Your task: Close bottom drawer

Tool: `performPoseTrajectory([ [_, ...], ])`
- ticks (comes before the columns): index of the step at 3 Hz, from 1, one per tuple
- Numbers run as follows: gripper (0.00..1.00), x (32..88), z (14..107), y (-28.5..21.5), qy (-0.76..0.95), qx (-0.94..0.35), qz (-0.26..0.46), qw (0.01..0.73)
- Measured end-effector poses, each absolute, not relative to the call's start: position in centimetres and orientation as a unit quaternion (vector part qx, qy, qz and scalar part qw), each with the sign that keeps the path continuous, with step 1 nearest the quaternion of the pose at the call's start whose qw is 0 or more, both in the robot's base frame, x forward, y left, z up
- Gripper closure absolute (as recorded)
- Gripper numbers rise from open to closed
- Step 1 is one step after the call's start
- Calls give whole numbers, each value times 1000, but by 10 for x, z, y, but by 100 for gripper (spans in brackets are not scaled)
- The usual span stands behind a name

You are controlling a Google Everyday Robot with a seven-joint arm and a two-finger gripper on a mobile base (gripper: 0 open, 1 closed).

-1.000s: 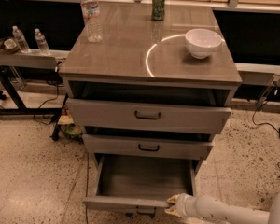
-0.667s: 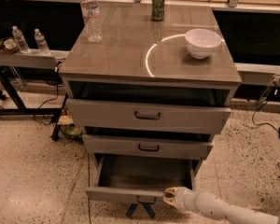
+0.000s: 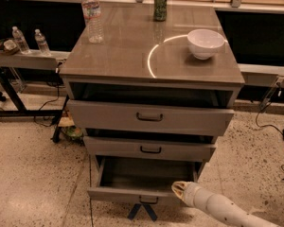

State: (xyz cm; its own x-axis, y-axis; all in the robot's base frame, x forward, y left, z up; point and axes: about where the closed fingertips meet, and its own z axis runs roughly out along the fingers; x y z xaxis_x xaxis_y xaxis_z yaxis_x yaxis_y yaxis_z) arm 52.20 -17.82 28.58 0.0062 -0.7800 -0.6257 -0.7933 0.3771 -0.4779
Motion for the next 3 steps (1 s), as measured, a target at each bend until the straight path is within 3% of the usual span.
performPoseTrajectory([
  [3, 100, 433, 184, -171, 781, -559, 104, 259],
])
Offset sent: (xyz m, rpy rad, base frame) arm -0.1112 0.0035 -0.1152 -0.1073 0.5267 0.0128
